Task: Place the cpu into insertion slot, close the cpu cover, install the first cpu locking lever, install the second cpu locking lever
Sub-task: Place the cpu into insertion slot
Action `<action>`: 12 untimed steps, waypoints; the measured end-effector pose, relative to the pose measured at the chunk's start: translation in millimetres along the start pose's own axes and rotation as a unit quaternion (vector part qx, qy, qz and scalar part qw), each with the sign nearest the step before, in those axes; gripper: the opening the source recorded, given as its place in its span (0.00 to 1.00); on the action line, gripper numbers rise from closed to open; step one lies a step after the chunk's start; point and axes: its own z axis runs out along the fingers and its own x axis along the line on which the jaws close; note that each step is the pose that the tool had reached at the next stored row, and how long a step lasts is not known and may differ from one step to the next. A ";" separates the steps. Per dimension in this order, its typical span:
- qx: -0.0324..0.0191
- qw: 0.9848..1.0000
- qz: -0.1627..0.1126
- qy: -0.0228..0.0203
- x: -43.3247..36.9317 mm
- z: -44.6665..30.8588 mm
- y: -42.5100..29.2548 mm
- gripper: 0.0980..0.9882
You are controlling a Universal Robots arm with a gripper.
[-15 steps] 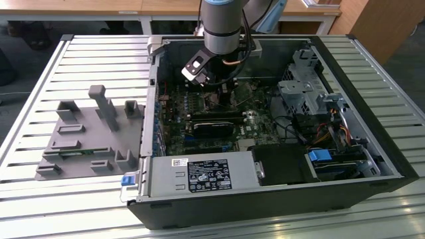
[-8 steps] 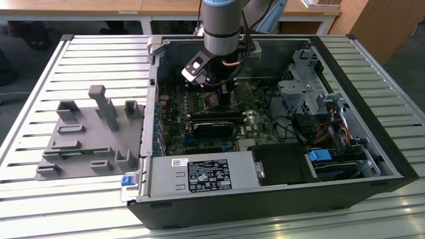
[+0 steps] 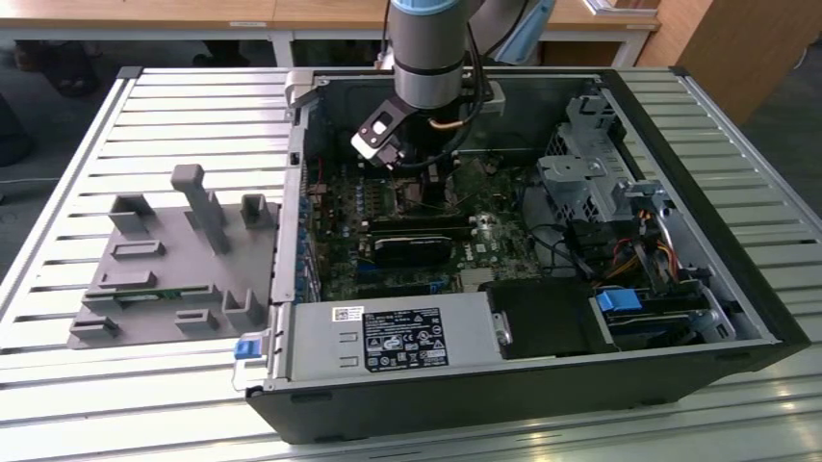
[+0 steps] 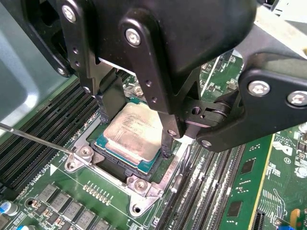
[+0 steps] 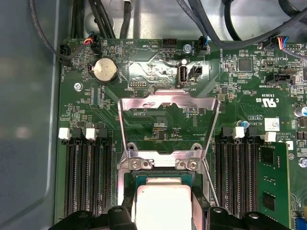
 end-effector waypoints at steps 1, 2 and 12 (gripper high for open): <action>0.000 1.000 0.000 0.000 0.0 0.1 0.0 0.50; 0.000 1.000 0.000 0.000 0.1 0.1 0.0 0.50; 0.000 1.000 0.000 0.000 0.2 0.6 0.1 0.51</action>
